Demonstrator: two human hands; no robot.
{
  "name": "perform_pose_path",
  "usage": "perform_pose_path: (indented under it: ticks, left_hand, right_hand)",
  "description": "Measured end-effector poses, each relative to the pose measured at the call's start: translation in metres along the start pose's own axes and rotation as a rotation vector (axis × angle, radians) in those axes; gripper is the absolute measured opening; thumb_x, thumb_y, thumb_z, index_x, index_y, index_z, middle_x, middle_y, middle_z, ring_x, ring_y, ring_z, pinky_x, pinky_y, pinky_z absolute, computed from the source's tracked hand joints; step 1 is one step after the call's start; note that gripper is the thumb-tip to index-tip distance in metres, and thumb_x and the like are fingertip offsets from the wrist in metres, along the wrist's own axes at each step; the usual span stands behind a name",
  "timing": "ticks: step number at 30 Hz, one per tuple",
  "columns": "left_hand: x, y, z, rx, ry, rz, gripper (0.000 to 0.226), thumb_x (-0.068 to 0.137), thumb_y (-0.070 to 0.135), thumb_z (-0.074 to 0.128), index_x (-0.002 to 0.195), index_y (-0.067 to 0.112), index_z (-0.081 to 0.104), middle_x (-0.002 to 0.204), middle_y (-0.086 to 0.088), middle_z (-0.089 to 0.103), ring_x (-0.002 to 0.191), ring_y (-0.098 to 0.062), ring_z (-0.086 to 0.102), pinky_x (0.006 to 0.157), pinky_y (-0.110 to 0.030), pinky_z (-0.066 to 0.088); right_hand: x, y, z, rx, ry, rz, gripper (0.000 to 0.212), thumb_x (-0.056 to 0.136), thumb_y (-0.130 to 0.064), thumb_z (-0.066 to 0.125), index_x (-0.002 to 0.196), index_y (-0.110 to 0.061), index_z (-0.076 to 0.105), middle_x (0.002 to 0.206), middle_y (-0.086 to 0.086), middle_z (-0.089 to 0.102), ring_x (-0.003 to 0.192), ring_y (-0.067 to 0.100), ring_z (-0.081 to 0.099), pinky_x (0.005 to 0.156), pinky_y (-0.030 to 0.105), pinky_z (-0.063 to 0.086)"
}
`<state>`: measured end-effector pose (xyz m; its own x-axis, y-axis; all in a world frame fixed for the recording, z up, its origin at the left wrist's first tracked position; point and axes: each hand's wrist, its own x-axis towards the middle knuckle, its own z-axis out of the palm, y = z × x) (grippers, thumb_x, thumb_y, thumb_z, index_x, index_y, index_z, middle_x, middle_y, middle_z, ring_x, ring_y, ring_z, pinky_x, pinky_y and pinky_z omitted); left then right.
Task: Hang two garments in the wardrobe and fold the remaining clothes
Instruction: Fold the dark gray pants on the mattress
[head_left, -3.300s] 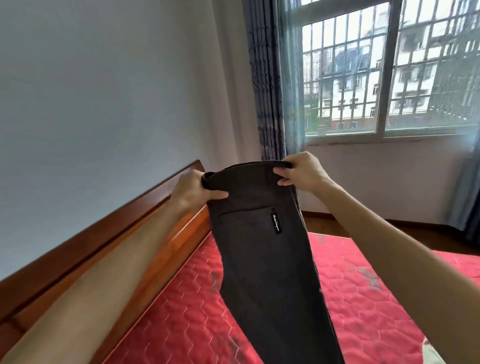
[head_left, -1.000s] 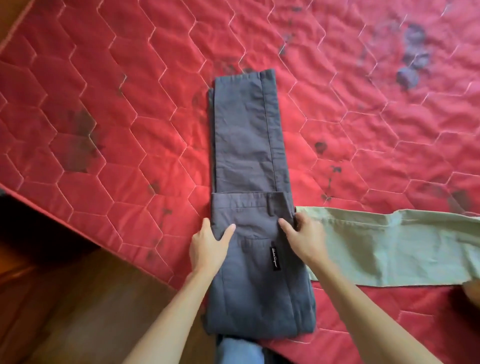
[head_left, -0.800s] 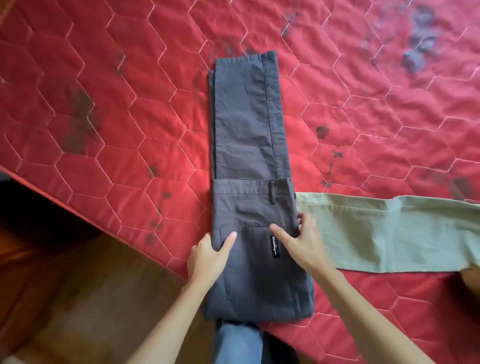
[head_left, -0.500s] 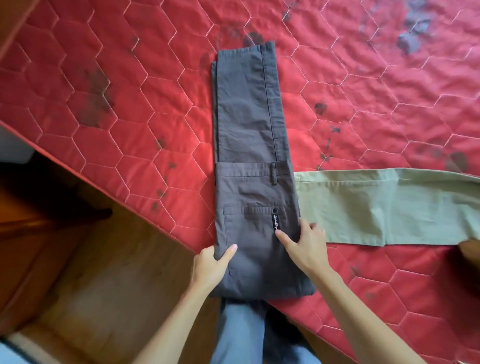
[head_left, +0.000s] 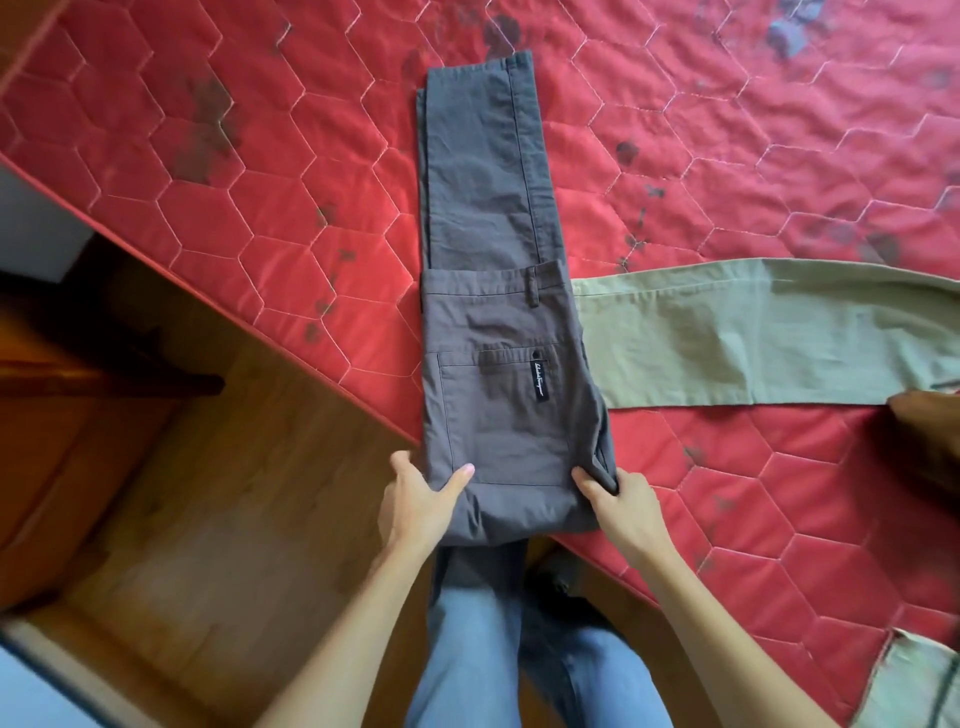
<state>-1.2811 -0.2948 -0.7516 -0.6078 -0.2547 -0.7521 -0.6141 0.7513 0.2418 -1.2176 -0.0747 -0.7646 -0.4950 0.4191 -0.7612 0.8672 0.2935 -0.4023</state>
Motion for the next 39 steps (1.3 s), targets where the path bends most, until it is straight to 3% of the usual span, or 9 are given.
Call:
perform_pose_path:
  ticks: [3,8,12,16,19,24,30,36,39]
  left_hand:
    - [-0.022,-0.003,-0.017,0.092,0.072,0.289,0.087,0.086,0.06,0.062,0.153,0.036,0.011,0.122,-0.011,0.065,0.111,-0.034,0.063,0.086,-0.04,0.05]
    - [-0.044,0.0,-0.04,0.311,-0.039,0.782,0.106,0.07,0.086,0.056,0.157,0.043,0.013,0.166,-0.004,-0.009,0.154,-0.021,0.001,0.121,-0.037,0.015]
    - [-0.032,0.021,-0.042,0.57,-0.013,0.989,0.105,0.063,0.053,0.08,0.152,0.022,0.034,0.156,-0.009,0.037,0.147,-0.028,0.03,0.117,-0.047,0.03]
    - [0.009,0.07,-0.078,0.365,-0.019,0.855,0.072,0.056,-0.001,0.062,0.122,0.027,0.058,0.106,0.005,0.07,0.096,-0.027,0.067,0.081,-0.038,0.052]
    - [0.054,0.116,-0.113,0.413,-0.155,0.793,0.043,0.078,0.01,0.064,0.116,0.031,0.061,0.107,0.001,0.073,0.104,-0.03,0.066,0.078,-0.039,0.053]
    - [0.143,0.186,-0.128,0.6,-0.13,0.819,0.009,0.09,0.025,0.064,0.099,0.022,0.064,0.097,-0.004,0.075,0.103,-0.033,0.066,0.078,-0.039,0.051]
    - [0.196,0.206,-0.077,0.745,0.181,0.656,0.04,0.085,0.04,0.071,0.118,0.021,0.059,0.117,-0.008,0.058,0.112,-0.029,0.052,0.099,-0.04,0.035]
    - [0.162,0.161,-0.051,0.37,0.28,0.232,0.089,0.091,0.061,0.051,0.153,0.005,0.02,0.153,-0.031,0.025,0.138,-0.046,0.034,0.107,-0.059,0.035]
    - [0.137,0.137,-0.056,0.397,0.318,0.397,0.089,0.094,0.051,0.052,0.157,0.004,0.012,0.16,-0.033,0.01,0.143,-0.048,0.028,0.111,-0.06,0.03]
  right_hand:
    - [-0.018,-0.01,-0.011,0.172,-0.035,0.051,0.022,0.091,-0.034,0.067,0.099,-0.014,0.061,0.098,0.004,0.07,0.091,0.022,0.063,0.073,0.036,0.046]
    - [-0.037,-0.059,-0.042,0.369,-0.039,-0.134,0.07,0.092,-0.004,0.062,0.152,-0.024,0.031,0.136,-0.012,0.047,0.122,0.004,0.048,0.09,0.012,0.04]
    - [-0.025,-0.113,-0.058,0.377,-0.108,-0.237,0.054,0.091,0.005,0.054,0.134,-0.027,0.061,0.131,-0.016,0.058,0.103,-0.023,0.054,0.085,-0.002,0.04]
    - [0.006,-0.151,-0.064,0.438,-0.144,-0.111,0.027,0.096,-0.009,0.054,0.103,-0.025,0.076,0.107,-0.007,0.071,0.092,0.011,0.07,0.087,0.046,0.059]
    - [0.032,-0.181,-0.073,0.647,-0.238,-0.017,0.022,0.099,-0.026,0.058,0.111,-0.01,0.067,0.092,0.01,0.071,0.072,0.022,0.071,0.059,0.03,0.059]
    - [0.091,-0.194,-0.063,0.16,-0.155,-0.104,0.048,0.069,-0.045,0.085,0.107,-0.024,0.063,0.086,0.004,0.064,0.077,0.015,0.063,0.069,0.023,0.05]
    - [0.137,-0.193,-0.036,-0.154,-0.005,0.012,0.078,0.074,-0.044,0.083,0.135,-0.012,0.045,0.123,0.017,0.052,0.128,0.032,0.043,0.101,0.038,0.039]
    - [0.144,-0.158,-0.022,-0.033,-0.076,0.114,0.08,0.058,-0.063,0.083,0.11,-0.01,0.054,0.105,0.002,0.066,0.099,0.023,0.066,0.08,0.036,0.051]
    - [0.132,-0.136,-0.012,0.015,-0.118,0.069,0.081,0.062,-0.062,0.082,0.115,-0.009,0.052,0.113,0.0,0.063,0.106,0.018,0.062,0.093,0.038,0.051]
